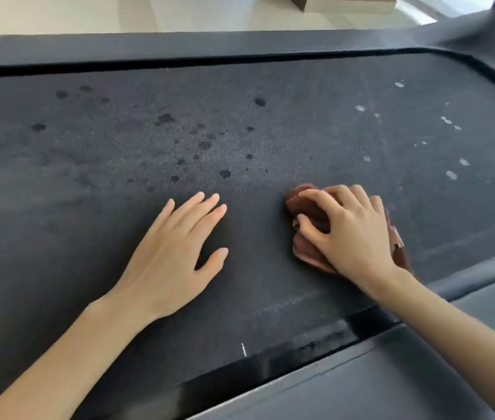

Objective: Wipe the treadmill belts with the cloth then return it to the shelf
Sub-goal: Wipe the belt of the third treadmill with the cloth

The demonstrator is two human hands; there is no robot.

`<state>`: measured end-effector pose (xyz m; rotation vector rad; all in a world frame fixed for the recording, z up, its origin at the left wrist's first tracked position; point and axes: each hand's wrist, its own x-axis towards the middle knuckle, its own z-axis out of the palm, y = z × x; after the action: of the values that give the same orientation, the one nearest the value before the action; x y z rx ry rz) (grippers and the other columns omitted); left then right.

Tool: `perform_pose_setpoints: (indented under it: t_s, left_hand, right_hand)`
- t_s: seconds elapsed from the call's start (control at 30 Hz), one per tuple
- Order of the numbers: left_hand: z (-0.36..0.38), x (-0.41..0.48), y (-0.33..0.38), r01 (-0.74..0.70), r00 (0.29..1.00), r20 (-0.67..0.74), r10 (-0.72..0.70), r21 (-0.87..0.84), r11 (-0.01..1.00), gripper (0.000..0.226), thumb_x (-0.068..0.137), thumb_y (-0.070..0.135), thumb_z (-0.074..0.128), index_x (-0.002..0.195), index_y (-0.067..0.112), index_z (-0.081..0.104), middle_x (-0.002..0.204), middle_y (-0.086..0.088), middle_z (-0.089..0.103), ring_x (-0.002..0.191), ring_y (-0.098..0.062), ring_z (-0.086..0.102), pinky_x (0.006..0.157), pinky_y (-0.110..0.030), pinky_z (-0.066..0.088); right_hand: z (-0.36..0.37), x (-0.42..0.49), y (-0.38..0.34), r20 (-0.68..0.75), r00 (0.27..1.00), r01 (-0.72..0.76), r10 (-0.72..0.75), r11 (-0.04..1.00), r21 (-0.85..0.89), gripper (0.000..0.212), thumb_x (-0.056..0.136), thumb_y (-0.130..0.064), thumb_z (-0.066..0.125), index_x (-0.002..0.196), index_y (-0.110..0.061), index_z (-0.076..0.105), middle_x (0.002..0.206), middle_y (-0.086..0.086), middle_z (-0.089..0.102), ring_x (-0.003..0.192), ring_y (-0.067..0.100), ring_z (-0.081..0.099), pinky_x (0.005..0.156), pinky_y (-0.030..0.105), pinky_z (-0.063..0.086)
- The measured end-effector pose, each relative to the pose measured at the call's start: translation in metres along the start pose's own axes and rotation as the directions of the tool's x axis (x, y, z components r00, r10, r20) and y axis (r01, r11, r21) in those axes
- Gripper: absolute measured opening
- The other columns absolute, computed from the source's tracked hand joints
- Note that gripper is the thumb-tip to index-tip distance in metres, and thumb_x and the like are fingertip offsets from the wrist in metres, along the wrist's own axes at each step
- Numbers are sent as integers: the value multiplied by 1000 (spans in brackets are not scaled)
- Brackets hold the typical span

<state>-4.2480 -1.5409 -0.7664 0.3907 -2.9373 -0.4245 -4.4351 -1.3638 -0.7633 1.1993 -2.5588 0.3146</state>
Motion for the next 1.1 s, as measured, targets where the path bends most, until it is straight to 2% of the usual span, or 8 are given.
perform_pose_setpoints:
  t_s: [0.2, 0.4, 0.57, 0.7, 0.77, 0.83, 0.97, 1.1]
  left_hand:
    - [28, 18, 40, -1, 999, 48, -3, 88, 996, 57, 92, 54, 17, 146, 35, 20, 154, 16, 12, 144, -8, 1, 118, -43, 3]
    - [27, 17, 41, 5, 997, 79, -15, 126, 992, 55, 93, 52, 20, 146, 35, 23, 153, 17, 14, 144, -9, 5, 118, -44, 6]
    - [22, 21, 47, 14, 999, 41, -16, 48, 999, 54, 91, 49, 26, 141, 31, 36, 151, 15, 25, 143, -10, 14, 117, -44, 8]
    - [21, 50, 57, 13, 996, -82, -17, -40, 999, 35, 92, 25, 53, 127, 22, 55, 143, 8, 43, 136, -9, 30, 117, -40, 11]
    - [22, 68, 69, 7, 996, -83, -12, -61, 998, 40, 89, 19, 58, 129, 20, 53, 143, 5, 43, 136, -10, 31, 116, -38, 13]
    - [25, 80, 82, -46, 998, -35, 45, -39, 998, 45, 89, 22, 57, 134, 21, 49, 146, 6, 39, 138, -11, 28, 116, -36, 14]
    - [37, 87, 100, -148, 989, 21, 149, -26, 989, 50, 91, 28, 54, 139, 23, 42, 149, 10, 32, 140, -7, 21, 117, -37, 10]
    - [47, 103, 114, -204, 979, 21, 205, -35, 978, 51, 93, 32, 50, 141, 24, 38, 151, 10, 28, 141, -7, 17, 117, -36, 7]
  right_hand:
    - [-8, 15, 61, 70, 984, 156, -165, 981, 113, 34, 86, -46, 54, 113, -28, 64, 104, 3, 64, 98, 31, 55, 80, 42, 42]
    - [-8, 34, 172, 35, 979, -201, 200, 979, 40, 30, 85, -43, 56, 111, -29, 62, 106, 16, 62, 102, 41, 51, 88, 51, 39]
    - [-13, 23, 135, 48, 939, -342, 341, 940, 12, 33, 85, -44, 53, 109, -24, 62, 109, 16, 60, 106, 37, 48, 89, 45, 33]
    - [-17, -22, 52, 26, 1000, -14, 12, 997, 81, 28, 80, -47, 55, 98, -26, 64, 92, 6, 60, 91, 30, 52, 78, 41, 37]
    - [-17, -34, 37, 24, 987, 153, -158, 977, 148, 27, 82, -46, 56, 99, -27, 64, 92, 4, 62, 89, 27, 54, 77, 41, 41]
    - [-19, -29, 56, 68, 977, 187, -205, 961, 204, 31, 82, -49, 55, 106, -31, 64, 99, 1, 62, 94, 26, 54, 77, 39, 39]
    - [-24, -12, 151, 82, 993, -87, 80, 993, 82, 35, 84, -50, 53, 115, -35, 59, 111, 0, 59, 106, 28, 50, 84, 41, 38]
    - [-38, 0, 251, 53, 856, -513, 515, 857, -47, 37, 87, -45, 52, 119, -28, 58, 119, 16, 56, 113, 39, 46, 94, 46, 36]
